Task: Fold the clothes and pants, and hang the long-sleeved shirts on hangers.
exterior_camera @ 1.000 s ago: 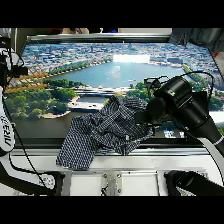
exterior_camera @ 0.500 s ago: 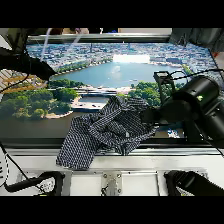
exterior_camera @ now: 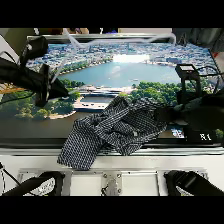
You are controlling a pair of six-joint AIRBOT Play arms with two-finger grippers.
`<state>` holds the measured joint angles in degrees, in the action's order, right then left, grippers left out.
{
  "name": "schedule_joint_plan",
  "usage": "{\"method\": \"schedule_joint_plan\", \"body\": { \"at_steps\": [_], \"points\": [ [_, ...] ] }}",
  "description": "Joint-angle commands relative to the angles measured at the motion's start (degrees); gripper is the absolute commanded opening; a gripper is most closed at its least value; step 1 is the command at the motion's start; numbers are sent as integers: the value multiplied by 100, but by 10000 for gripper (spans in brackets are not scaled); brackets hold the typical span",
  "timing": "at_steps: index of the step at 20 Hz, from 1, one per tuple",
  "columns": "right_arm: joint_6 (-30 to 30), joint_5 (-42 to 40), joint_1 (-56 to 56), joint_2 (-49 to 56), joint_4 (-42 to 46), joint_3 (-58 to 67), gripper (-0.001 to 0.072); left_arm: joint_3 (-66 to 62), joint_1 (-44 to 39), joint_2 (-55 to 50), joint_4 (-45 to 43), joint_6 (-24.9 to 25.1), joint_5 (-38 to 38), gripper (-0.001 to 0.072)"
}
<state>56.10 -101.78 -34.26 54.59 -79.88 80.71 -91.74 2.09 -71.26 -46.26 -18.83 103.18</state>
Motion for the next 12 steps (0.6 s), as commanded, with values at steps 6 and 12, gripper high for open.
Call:
{"method": "schedule_joint_plan", "body": {
  "at_steps": [6,12],
  "points": [
    [466,-289,890,-31,15,321,23,2232,0,393,-223,1606,-181,16],
    [542,-345,953,-31,17,328,23,3016,-9,391,-225,1609,-673,16]
  ]
}}
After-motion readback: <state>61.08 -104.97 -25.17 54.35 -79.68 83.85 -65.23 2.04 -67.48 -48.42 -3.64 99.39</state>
